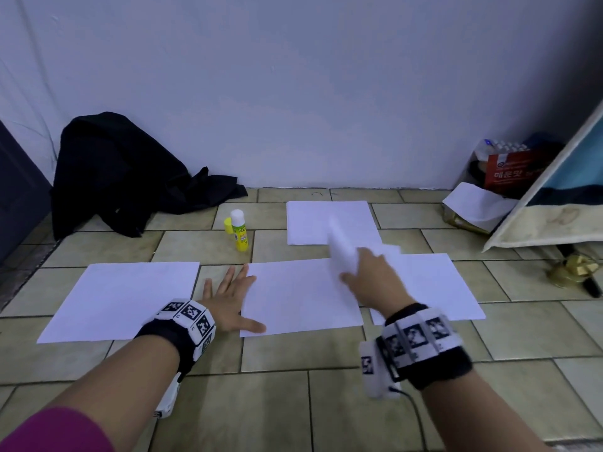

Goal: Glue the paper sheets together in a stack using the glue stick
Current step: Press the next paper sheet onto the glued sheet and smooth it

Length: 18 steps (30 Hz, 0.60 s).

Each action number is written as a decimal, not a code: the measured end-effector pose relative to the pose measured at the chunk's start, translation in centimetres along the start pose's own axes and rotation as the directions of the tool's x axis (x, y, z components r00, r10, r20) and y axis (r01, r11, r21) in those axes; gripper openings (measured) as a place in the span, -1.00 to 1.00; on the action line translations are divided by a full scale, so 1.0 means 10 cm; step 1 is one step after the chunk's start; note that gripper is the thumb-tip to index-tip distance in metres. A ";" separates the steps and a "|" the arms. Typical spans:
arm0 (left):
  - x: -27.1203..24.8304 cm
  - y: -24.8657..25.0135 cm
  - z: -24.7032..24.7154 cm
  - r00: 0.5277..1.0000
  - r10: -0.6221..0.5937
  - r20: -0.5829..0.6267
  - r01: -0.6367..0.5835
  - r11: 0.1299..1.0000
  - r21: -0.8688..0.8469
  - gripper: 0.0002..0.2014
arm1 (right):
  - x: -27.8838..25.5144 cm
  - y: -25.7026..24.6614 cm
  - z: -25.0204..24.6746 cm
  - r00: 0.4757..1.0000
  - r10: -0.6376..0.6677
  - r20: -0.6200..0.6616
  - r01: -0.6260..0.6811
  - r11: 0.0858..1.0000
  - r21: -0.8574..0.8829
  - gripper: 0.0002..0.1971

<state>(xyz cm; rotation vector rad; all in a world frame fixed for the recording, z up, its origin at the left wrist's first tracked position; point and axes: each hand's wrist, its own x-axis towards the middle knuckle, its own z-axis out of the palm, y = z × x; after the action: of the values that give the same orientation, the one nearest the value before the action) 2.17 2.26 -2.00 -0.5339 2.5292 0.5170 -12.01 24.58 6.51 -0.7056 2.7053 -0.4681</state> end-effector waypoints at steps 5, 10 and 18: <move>0.01 0.01 0.01 1.000 -0.012 -0.013 0.013 1.000 0.004 0.13 | 0.01 -0.44 0.55 0.985 -0.059 0.160 0.047 0.996 0.075 -0.48; 0.01 0.02 0.02 1.000 -0.023 -0.021 0.023 0.999 0.024 0.16 | 0.06 -0.62 0.79 0.973 -0.030 0.228 0.000 0.991 0.132 -0.55; 0.01 0.02 -0.01 0.999 -0.036 0.012 0.036 0.999 0.041 0.26 | 0.11 -0.75 0.87 0.972 0.044 0.230 -0.066 0.994 0.088 -0.53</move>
<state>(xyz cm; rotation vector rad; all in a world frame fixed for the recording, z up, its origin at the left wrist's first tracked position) 1.94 2.38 -1.91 -0.5586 2.5075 0.4537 -6.59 15.83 1.35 -0.6162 2.4642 -0.4687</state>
